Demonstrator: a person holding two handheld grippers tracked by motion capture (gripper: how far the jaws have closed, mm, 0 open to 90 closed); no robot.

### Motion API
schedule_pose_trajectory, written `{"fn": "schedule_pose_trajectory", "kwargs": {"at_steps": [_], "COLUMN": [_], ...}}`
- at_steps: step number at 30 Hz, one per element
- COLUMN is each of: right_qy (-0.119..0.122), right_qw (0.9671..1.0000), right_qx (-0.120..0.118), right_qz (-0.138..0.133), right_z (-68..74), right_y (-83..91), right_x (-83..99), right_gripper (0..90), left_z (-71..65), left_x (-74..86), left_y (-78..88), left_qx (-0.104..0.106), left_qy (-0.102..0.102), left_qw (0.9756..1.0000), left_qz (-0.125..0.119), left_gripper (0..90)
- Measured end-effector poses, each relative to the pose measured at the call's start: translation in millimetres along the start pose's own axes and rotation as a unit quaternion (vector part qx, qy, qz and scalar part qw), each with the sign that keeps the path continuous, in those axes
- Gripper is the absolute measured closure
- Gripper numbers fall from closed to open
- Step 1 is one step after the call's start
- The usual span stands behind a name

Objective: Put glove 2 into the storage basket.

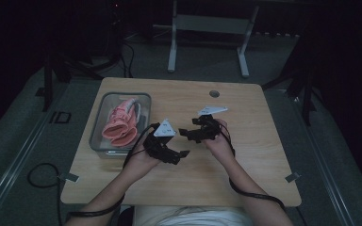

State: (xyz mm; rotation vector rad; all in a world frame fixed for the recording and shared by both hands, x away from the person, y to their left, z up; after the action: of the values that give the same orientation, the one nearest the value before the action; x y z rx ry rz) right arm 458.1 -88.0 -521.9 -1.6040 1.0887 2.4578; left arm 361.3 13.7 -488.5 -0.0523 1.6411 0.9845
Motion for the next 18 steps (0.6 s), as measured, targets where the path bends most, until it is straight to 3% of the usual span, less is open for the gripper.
{"fn": "schedule_pose_trajectory", "kwargs": {"at_steps": [7, 11, 13, 18], "right_qy": [-0.002, 0.007, 0.014, 0.024], "right_qw": [0.9999, 0.9999, 0.9997, 0.9994], "right_qx": [0.002, -0.004, -0.005, -0.005], "right_qz": [0.016, 0.015, 0.019, 0.025], "right_z": [-3.7, -4.9, -6.6, -10.1], "right_y": [1.4, 4.6, 7.0, 14.3], "right_x": [25.7, 37.8, 44.9, 61.4], "right_gripper": [16.5, 15.1, 14.8, 14.8], "left_z": [-15.7, -22.7, -25.4, -33.2], "left_x": [13.1, 20.7, 24.3, 32.9], "left_y": [-13.8, -21.1, -25.1, -34.1], "left_qx": [0.032, 0.045, 0.041, 0.067], "left_qy": [-0.011, -0.012, -0.020, -0.017], "left_qw": [0.9994, 0.9988, 0.9989, 0.9975], "left_qz": [0.010, 0.013, 0.014, 0.017], "left_gripper": [13.6, 13.5, 13.5, 13.6]}}
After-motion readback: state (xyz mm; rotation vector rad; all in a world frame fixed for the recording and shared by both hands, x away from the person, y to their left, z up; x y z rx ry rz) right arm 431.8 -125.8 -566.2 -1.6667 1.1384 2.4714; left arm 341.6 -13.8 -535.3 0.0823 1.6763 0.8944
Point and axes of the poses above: each handheld gripper's, and its own axes: y roughly backward along the jaws, x roughly out of its underside, z roughly to its left, the point moved 7 cm from there along -y, roughly forward along the jaws, and after that the axes turned 6 degrees about -x, right-handed, at the moved point
